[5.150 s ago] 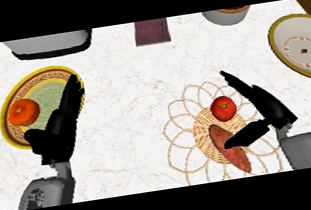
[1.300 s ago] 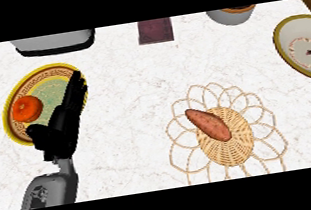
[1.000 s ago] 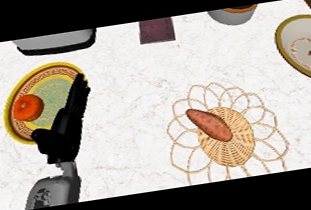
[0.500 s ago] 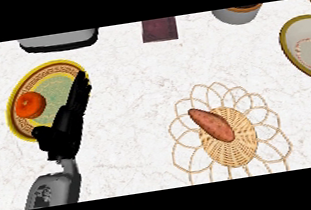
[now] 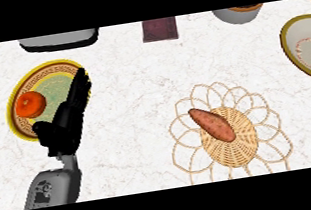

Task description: Pick the tomato from the placemat and place it in the bowl

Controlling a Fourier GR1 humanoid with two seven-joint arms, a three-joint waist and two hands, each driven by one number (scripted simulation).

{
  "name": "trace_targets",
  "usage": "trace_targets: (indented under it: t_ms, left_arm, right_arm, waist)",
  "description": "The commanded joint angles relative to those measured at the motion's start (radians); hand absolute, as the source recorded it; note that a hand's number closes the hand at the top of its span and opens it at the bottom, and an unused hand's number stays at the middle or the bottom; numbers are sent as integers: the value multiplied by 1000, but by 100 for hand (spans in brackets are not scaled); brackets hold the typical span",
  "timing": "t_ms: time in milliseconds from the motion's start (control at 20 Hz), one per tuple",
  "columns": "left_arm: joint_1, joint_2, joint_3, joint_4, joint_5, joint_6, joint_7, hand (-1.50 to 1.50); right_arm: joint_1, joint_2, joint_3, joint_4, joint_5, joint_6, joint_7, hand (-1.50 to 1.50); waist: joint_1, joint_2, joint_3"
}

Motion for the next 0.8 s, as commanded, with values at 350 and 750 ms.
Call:
trace_targets:
  t_ms: [350, 750]
  left_arm:
    - [2, -5, -4, 5, -15, 11, -2, 0]
    - [31, -10, -12, -40, -17, 18, 23, 0]
  right_arm:
    - [-56, -83, -188, 75, -185, 92, -80, -150]
    - [-25, -195, -265, 139, -276, 322, -24, -150]
  waist:
    - [-10, -5, -1]
    - [-9, -7, 0]
